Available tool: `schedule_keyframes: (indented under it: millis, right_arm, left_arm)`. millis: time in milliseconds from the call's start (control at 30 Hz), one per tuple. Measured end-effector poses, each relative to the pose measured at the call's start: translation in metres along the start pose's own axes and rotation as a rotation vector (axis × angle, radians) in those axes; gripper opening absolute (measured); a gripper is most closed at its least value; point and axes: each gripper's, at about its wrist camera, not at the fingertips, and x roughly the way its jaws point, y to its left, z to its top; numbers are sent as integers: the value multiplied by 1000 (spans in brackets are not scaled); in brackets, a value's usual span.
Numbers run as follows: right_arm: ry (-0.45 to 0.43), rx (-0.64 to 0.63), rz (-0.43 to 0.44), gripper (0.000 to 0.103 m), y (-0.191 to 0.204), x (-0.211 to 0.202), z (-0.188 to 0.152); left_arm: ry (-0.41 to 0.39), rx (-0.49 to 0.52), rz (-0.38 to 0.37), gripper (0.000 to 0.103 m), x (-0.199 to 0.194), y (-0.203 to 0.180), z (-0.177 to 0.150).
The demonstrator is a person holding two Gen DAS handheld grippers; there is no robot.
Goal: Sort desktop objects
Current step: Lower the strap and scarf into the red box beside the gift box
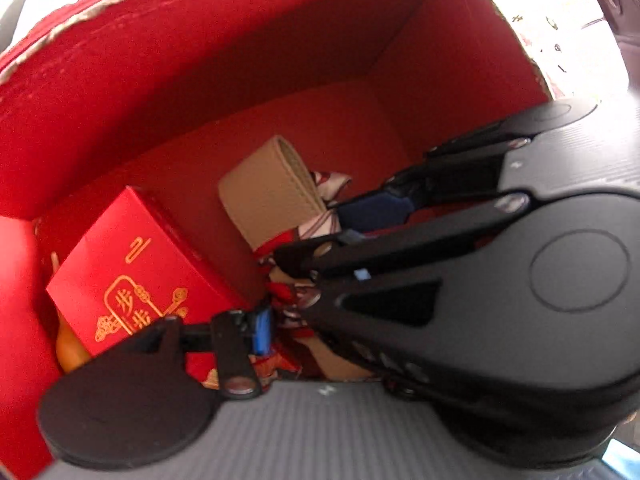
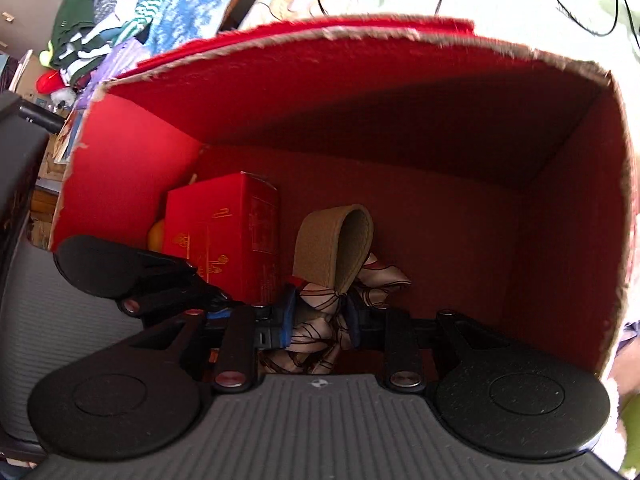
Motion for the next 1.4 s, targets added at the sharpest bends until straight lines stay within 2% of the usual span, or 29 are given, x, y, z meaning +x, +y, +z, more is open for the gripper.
schedule_keyframes:
  millis: [233, 433, 700, 1067, 1167, 1300, 1400]
  right_arm:
    - [-9, 12, 0, 31, 0, 0, -6]
    - [-24, 13, -19, 31, 1, -3, -6]
    - [-97, 22, -19, 31, -3, -11, -12]
    - [-137, 38, -18, 33, -7, -17, -17]
    - [-158, 39, -6, 30, -9, -19, -20]
    - [-158, 40, -7, 30, -11, -20, -19]
    - [-158, 42, -6, 29, -13, -20, -19]
  left_arm:
    - [-3, 15, -25, 54, 1, 1, -3]
    - [-24, 32, -2, 56, 3, -5, -6]
    - [-91, 47, 47, 62, 0, -12, -13]
    - [-169, 24, 79, 66, -5, -15, -24]
    - [-218, 35, 113, 71, -10, -18, -29]
    - [-257, 56, 166, 72, -13, -25, -34]
    - [-269, 48, 172, 72, -13, -24, -36]
